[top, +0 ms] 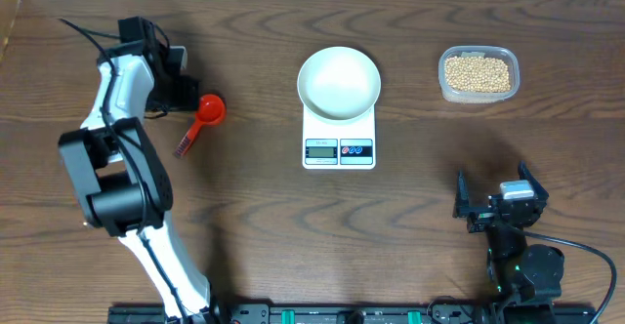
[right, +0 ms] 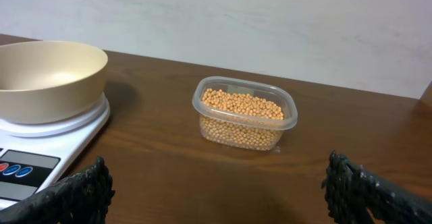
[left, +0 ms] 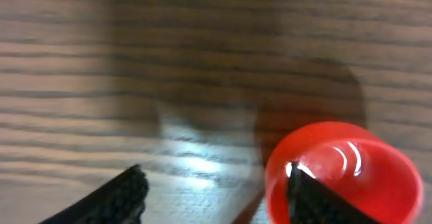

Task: Scoop item into bowl and weigh 50g on scale
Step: 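Reach the left gripper down to the red scoop and grasp its cup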

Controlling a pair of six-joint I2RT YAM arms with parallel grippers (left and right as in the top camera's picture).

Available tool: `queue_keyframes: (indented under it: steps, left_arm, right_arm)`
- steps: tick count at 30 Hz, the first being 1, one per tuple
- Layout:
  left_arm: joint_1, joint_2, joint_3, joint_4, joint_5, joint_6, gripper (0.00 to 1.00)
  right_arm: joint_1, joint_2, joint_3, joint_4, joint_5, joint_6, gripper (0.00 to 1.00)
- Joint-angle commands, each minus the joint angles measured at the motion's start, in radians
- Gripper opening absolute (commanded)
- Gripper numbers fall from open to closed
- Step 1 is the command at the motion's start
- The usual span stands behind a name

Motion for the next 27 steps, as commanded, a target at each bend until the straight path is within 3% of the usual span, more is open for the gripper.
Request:
queue_keyframes:
  steps: [1,7,17,27]
  left_arm:
    - [-0.002,0.027,0.023,0.009,0.034,0.024,0.56]
    - [-0.002,0.034,0.01,0.042,0.088,0.024,0.31]
    - [-0.004,0.04,-0.015,0.045,0.121,0.011,0.32]
    - [-0.004,0.051,-0.015,0.078,0.12,-0.151,0.3]
  right_arm:
    - [0.009,-0.005,-0.002,-0.005,0.002,-0.007,0.99]
    - [0.009,-0.005,-0.002,-0.005,0.003,-0.007,0.99]
    - [0.009,-0.005,-0.002,-0.005,0.003,-0.007,0.99]
    - [0.009,-0.005,-0.002,-0.005,0.002,-0.007,0.99]
